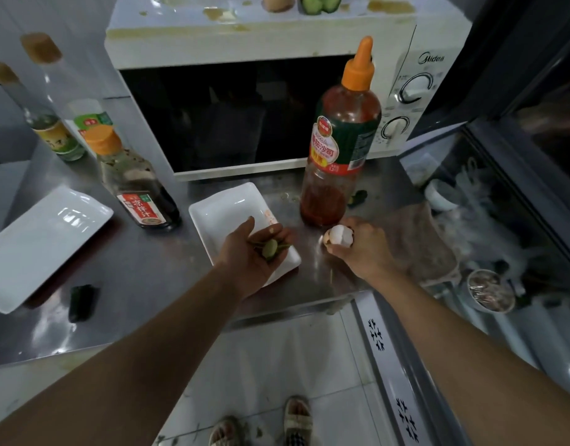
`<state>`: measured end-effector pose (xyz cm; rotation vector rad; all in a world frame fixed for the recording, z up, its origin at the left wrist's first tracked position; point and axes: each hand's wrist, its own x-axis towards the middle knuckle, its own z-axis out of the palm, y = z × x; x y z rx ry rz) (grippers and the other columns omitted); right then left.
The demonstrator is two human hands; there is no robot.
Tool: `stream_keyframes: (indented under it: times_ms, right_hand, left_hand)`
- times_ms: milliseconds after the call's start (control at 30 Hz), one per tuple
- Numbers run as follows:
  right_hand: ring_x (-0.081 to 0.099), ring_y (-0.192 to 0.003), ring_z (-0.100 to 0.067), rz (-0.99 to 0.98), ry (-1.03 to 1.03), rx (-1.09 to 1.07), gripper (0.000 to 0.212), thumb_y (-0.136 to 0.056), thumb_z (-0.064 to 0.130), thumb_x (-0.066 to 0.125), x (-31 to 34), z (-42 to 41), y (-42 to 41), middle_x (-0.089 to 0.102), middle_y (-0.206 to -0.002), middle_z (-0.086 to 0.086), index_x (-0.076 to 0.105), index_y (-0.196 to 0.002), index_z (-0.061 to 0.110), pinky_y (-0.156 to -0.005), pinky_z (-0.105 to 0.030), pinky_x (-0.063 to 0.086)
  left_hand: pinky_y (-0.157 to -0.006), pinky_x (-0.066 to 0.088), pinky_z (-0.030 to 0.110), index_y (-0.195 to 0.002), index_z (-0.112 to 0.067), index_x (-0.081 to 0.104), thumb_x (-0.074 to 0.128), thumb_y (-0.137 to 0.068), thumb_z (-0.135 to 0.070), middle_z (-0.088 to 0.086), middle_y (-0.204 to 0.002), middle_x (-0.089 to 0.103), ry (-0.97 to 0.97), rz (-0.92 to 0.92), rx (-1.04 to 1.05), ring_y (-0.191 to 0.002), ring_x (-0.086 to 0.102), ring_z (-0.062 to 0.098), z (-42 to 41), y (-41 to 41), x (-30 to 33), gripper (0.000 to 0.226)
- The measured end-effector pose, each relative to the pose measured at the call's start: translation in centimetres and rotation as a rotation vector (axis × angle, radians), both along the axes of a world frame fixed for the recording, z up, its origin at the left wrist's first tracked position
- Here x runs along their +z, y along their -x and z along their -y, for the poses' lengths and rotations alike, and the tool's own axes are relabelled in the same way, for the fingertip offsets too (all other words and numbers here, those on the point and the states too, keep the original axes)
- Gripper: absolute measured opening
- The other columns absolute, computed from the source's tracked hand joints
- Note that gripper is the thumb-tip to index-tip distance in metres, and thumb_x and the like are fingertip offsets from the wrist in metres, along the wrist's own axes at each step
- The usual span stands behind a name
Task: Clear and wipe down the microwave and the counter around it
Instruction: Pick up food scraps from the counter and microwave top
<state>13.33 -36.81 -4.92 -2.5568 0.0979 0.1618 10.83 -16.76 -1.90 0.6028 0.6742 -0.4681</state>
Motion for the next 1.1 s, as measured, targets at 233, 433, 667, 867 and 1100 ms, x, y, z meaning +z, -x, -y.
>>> stream_keyframes:
  times_ms: [233, 433, 667, 867, 1100]
  right_hand:
    - [0.059, -0.102, -0.023, 0.009, 0.016, 0.049, 0.044, -0.078, 0.021, 0.074, -0.5, 0.3, -0.3, 0.063, -0.114, -0.010, 0.058, -0.118, 0.011, -0.076, -0.020, 0.037]
    - [0.056, -0.110, -0.025, -0.012, 0.009, 0.048, 0.053, -0.080, 0.022, 0.073, -0.7, 0.6, -0.1, 0.060, -0.121, -0.011, 0.052, -0.127, 0.011, -0.085, -0.024, 0.040]
    - [0.055, -0.098, -0.020, -0.016, 0.017, 0.026, 0.054, -0.076, 0.026, 0.077, -0.8, 0.5, 0.5, 0.061, -0.116, -0.009, 0.052, -0.123, 0.014, -0.076, -0.023, 0.037]
    - [0.056, -0.095, -0.022, -0.005, 0.054, 0.012, 0.052, -0.076, 0.027, 0.077, -0.5, 0.6, 1.2, 0.062, -0.114, -0.010, 0.053, -0.119, 0.011, -0.073, -0.024, 0.038]
    - [0.058, -0.105, -0.026, 0.011, 0.041, -0.018, 0.051, -0.077, 0.022, 0.077, -0.4, 0.4, 1.3, 0.062, -0.117, -0.012, 0.054, -0.121, 0.009, -0.077, -0.023, 0.039]
  left_hand:
    - [-0.091, 0.045, 0.028, -0.084, -0.002, 0.061, 0.035, -0.097, -0.040, 0.013, -0.088, 0.069, 0.034, 0.020, -0.013, -0.091, 0.064, 0.021, 0.8, -0.1, -0.5, 0.048]
    - [-0.080, 0.049, 0.030, -0.092, -0.003, 0.059, 0.035, -0.097, -0.040, 0.011, -0.107, 0.059, 0.058, 0.028, -0.033, -0.096, 0.062, 0.021, 0.9, 0.2, -0.6, 0.044]
    - [-0.088, 0.043, 0.024, -0.086, -0.007, 0.058, 0.031, -0.097, -0.042, 0.009, -0.094, 0.060, 0.053, 0.058, -0.108, -0.087, 0.061, 0.018, 0.3, 0.8, -0.6, 0.045]
    - [-0.083, 0.045, 0.025, -0.086, -0.006, 0.061, 0.033, -0.097, -0.041, 0.009, -0.091, 0.063, 0.047, 0.056, -0.115, -0.084, 0.062, 0.019, -0.2, 1.3, 0.0, 0.045]
    - [-0.082, 0.047, 0.026, -0.091, -0.006, 0.059, 0.035, -0.097, -0.040, 0.009, -0.099, 0.060, 0.046, 0.054, -0.128, -0.088, 0.063, 0.020, -0.2, 1.3, 0.5, 0.042]
